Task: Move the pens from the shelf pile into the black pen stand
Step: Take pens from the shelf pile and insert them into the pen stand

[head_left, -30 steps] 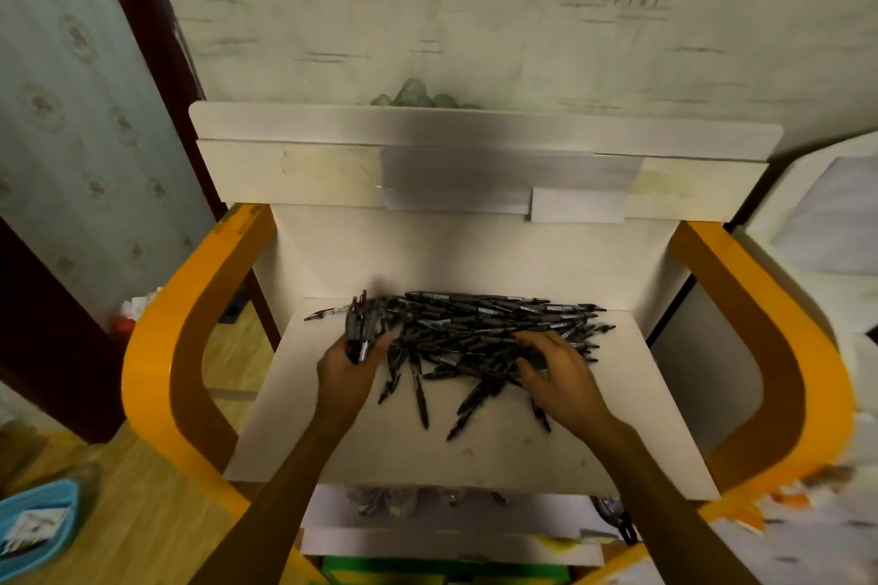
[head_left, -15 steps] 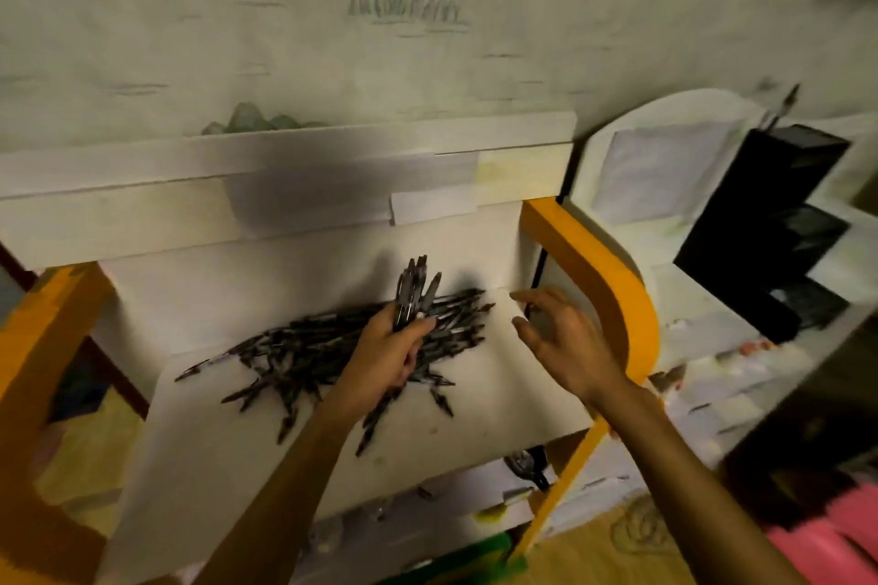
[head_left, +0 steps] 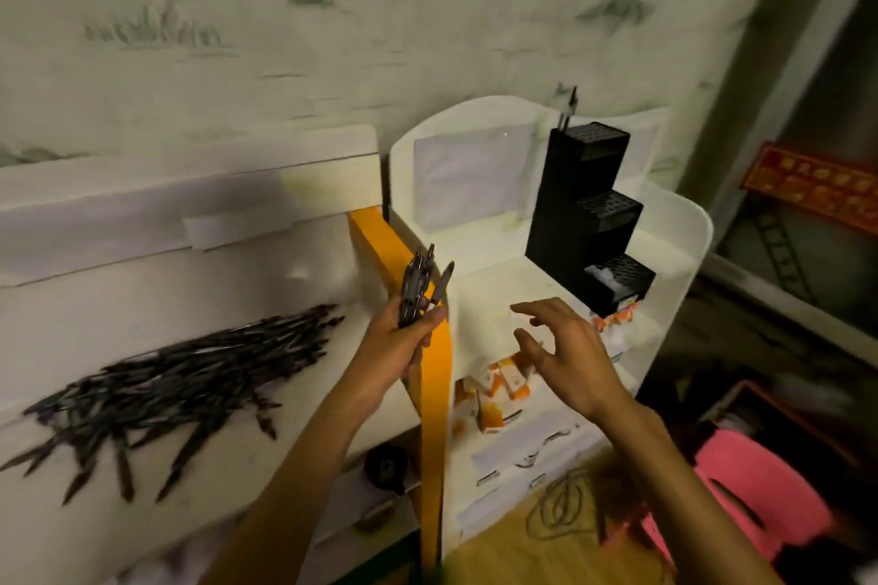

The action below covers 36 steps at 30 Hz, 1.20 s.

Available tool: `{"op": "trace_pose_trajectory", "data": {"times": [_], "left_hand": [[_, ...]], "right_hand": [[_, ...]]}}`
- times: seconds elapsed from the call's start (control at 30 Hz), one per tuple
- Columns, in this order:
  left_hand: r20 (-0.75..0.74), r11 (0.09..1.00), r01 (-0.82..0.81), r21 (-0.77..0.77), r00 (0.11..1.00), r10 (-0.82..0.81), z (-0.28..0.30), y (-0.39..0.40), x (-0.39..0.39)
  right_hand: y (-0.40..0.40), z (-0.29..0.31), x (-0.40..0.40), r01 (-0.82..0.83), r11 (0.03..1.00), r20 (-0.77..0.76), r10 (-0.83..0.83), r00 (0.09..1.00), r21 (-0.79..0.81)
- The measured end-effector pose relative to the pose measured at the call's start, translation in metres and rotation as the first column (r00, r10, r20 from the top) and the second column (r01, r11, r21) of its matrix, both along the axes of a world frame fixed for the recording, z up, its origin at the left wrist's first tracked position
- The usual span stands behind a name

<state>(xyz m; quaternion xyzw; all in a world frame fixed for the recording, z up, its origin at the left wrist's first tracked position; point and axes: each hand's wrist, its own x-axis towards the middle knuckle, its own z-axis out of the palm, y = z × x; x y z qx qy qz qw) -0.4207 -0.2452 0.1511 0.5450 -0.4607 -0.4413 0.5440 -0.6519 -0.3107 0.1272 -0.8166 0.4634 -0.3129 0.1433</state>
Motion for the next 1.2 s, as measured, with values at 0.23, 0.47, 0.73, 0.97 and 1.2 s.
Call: {"op": "trace_pose_trajectory", "data": {"times": [0.23, 0.47, 0.73, 0.97, 1.2], "left_hand": [[-0.147, 0.995, 0.07, 0.066, 0.987, -0.06, 0.001, -0.048, -0.102], [-0.094, 0.998, 0.048, 0.052, 0.995, -0.043, 0.002, -0.109, -0.156], [-0.035, 0.998, 0.064, 0.017, 0.997, -0.064, 0.001, -0.199, -0.186], [-0.025, 0.999, 0.043, 0.019, 0.999, -0.043, 0.004, -0.279, -0.197], [-0.088, 1.0, -0.01, 0.009, 0.996, 0.01, 0.011, -0.333, -0.193]], "right_hand": [[-0.044, 0.001, -0.101, 0.009, 1.0, 0.002, -0.009, 1.0, 0.028], [-0.104, 0.012, -0.145, 0.003, 1.0, 0.03, -0.003, 1.0, 0.015], [-0.201, 0.02, -0.163, -0.042, 0.999, 0.049, 0.042, 0.998, -0.009], [-0.294, 0.049, -0.164, -0.116, 0.993, 0.084, 0.118, 0.99, -0.025], [-0.363, 0.074, -0.148, -0.252, 0.96, 0.309, 0.203, 0.929, 0.126]]}}
